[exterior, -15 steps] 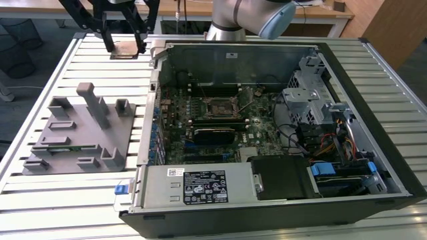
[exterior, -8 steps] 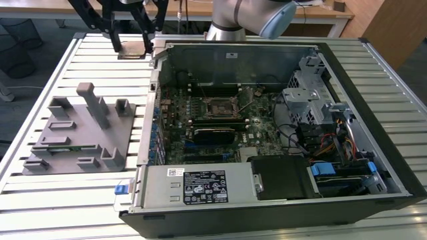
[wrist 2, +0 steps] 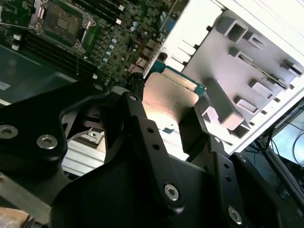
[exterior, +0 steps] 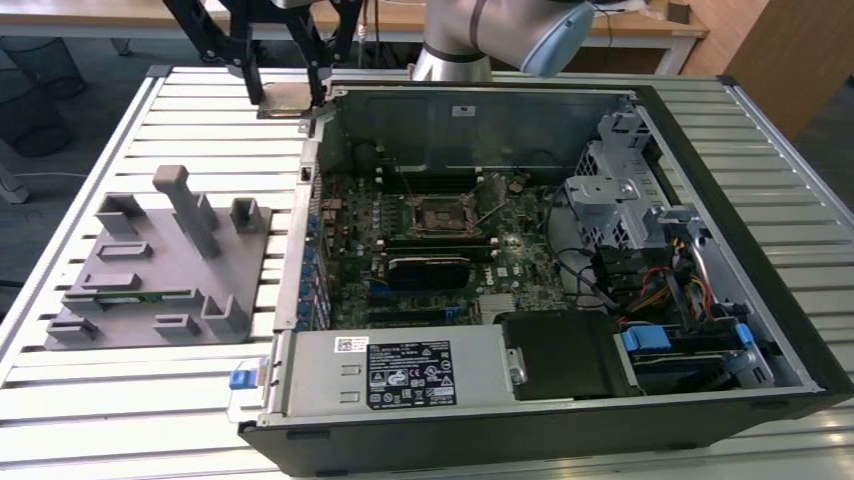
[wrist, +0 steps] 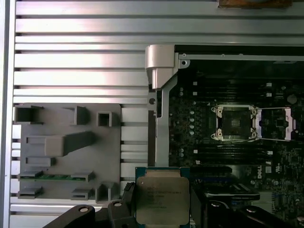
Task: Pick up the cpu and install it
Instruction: 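Pick up the cpu and move it towards the insertion slot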
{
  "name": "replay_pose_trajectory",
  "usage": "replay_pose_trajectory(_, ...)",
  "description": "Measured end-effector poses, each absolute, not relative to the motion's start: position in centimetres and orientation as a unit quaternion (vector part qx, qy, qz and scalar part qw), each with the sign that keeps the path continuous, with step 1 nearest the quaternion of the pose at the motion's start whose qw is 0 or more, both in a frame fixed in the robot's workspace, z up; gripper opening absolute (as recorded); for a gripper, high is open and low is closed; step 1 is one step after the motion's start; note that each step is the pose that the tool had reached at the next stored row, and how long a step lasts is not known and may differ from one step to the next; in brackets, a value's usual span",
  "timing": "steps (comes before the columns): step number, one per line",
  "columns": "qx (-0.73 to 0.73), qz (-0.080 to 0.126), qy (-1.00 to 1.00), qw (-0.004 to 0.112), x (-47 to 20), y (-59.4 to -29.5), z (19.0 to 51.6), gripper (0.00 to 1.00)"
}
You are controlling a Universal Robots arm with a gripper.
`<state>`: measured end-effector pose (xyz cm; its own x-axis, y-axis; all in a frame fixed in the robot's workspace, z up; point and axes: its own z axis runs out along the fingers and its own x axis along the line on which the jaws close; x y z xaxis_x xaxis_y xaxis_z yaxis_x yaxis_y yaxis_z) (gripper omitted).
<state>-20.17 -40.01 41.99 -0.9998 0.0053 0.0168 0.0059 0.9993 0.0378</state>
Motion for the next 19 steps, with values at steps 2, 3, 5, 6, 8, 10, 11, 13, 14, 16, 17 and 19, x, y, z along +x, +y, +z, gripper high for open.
replay_pose_trajectory(2, -0.003, -0.019, -1.000, 0.008, -19.6, -40.0, 42.0, 0.54)
replay_pose_trajectory(3, -0.003, -0.019, -1.000, 0.008, -19.4, -40.0, 42.0, 0.54)
replay_pose_trajectory(5, -0.003, -0.019, -1.000, 0.008, -18.9, -40.0, 42.0, 0.54)
replay_pose_trajectory(6, -0.003, -0.019, -1.000, 0.008, -18.7, -40.0, 42.0, 0.54)
replay_pose_trajectory(8, -0.003, -0.019, -1.000, 0.008, -18.0, -40.0, 42.0, 0.54)
replay_pose_trajectory(10, -0.003, -0.019, -1.000, 0.008, -17.2, -40.0, 41.9, 0.54)
replay_pose_trajectory(11, -0.003, -0.019, -1.000, 0.008, -16.7, -40.0, 41.9, 0.54)
replay_pose_trajectory(13, -0.003, -0.019, -1.000, 0.008, -16.1, -40.0, 41.9, 0.54)
replay_pose_trajectory(14, -0.003, -0.019, -1.000, 0.008, -15.7, -39.9, 41.9, 0.54)
replay_pose_trajectory(16, -0.003, -0.019, -1.000, 0.008, -15.0, -39.8, 41.9, 0.54)
replay_pose_trajectory(17, -0.003, -0.019, -1.000, 0.008, -14.5, -39.7, 41.9, 0.54)
replay_pose_trajectory(19, -0.003, -0.019, -1.000, 0.008, -13.7, -39.6, 41.8, 0.54)
